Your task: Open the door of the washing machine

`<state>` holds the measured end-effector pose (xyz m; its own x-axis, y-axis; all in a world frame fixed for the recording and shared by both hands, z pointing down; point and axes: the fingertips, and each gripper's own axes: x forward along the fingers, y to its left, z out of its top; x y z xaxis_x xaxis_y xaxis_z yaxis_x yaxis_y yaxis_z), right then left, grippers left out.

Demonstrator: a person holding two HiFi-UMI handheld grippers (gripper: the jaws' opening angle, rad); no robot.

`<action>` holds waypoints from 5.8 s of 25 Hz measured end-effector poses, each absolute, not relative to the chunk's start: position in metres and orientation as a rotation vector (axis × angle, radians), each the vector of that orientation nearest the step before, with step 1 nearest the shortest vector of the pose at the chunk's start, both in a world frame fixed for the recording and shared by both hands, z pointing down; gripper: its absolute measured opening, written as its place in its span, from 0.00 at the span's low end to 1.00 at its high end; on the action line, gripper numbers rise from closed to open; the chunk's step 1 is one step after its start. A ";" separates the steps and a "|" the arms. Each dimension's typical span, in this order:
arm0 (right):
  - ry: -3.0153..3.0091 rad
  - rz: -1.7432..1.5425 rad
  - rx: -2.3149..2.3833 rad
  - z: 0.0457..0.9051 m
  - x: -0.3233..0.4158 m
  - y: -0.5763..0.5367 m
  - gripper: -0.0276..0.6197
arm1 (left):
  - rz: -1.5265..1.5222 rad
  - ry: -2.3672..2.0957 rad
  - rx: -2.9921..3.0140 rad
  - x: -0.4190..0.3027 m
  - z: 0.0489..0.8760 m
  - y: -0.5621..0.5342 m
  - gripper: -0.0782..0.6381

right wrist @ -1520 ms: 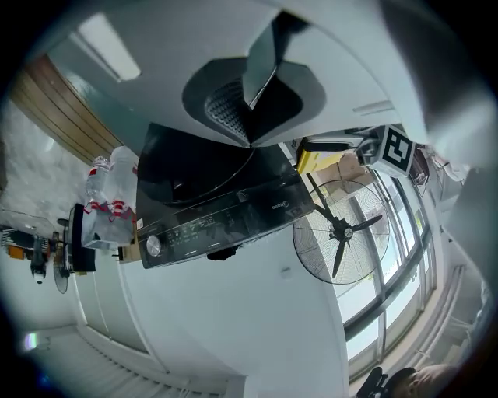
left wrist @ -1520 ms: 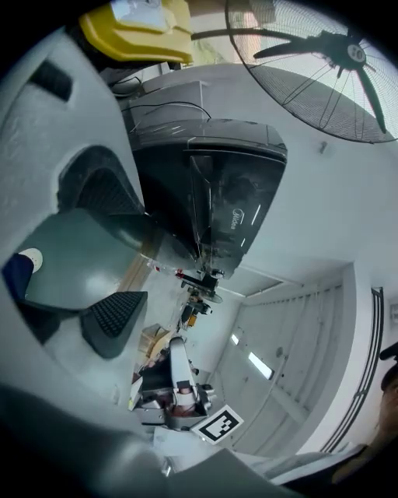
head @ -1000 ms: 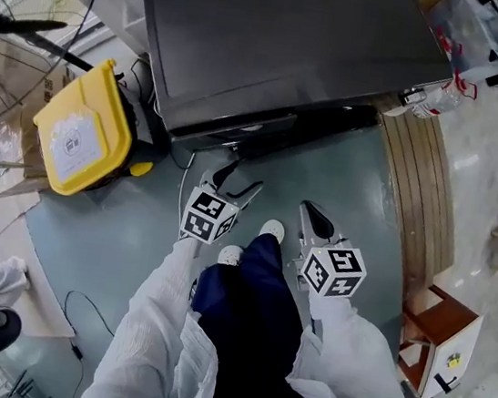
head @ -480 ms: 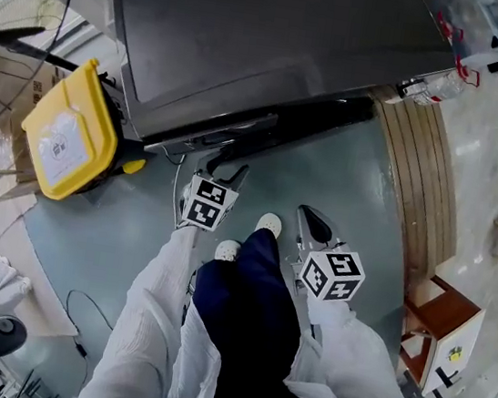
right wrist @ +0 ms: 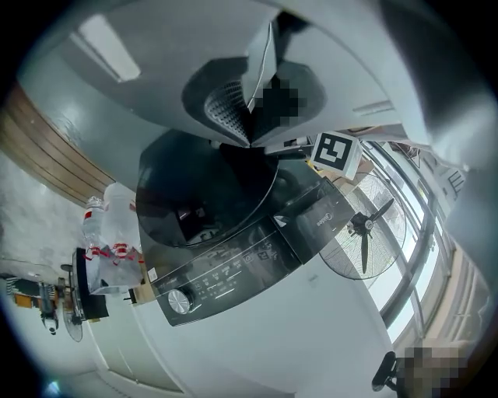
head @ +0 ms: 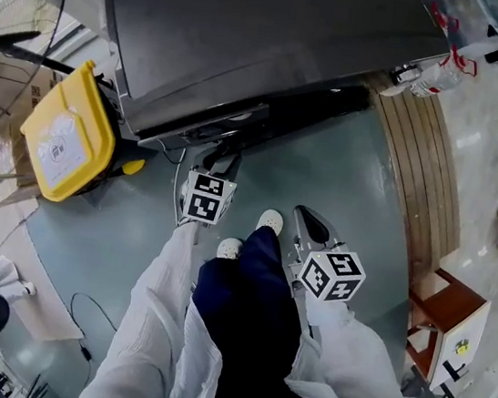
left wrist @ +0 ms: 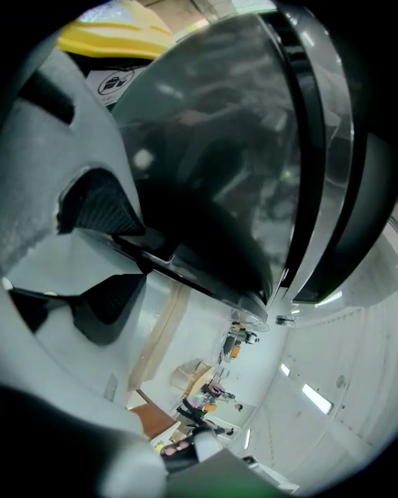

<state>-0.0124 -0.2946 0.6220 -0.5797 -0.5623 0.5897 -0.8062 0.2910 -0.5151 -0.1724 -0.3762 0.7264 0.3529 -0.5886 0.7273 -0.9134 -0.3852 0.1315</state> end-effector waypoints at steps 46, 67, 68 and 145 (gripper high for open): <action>-2.062 1.258 1.744 0.631 0.078 -0.119 0.06 | 0.803 -0.877 2.349 -0.027 0.729 -0.225 0.24; -2.143 1.257 1.500 0.652 0.230 -0.137 0.06 | 0.763 -0.932 2.254 0.111 0.733 -0.182 0.28; -2.145 1.256 1.493 0.652 0.235 -0.135 0.06 | 0.757 -0.935 2.253 0.117 0.733 -0.181 0.28; -2.539 0.497 1.579 0.372 0.303 -0.128 0.06 | 0.211 -1.021 2.548 0.146 0.396 -0.158 0.18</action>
<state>0.3027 -0.1277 0.3724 -0.4524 -0.8521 0.2630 -0.8884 0.4049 -0.2164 0.1457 -0.1580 0.3961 0.7236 -0.6320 0.2773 -0.6902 -0.6604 0.2959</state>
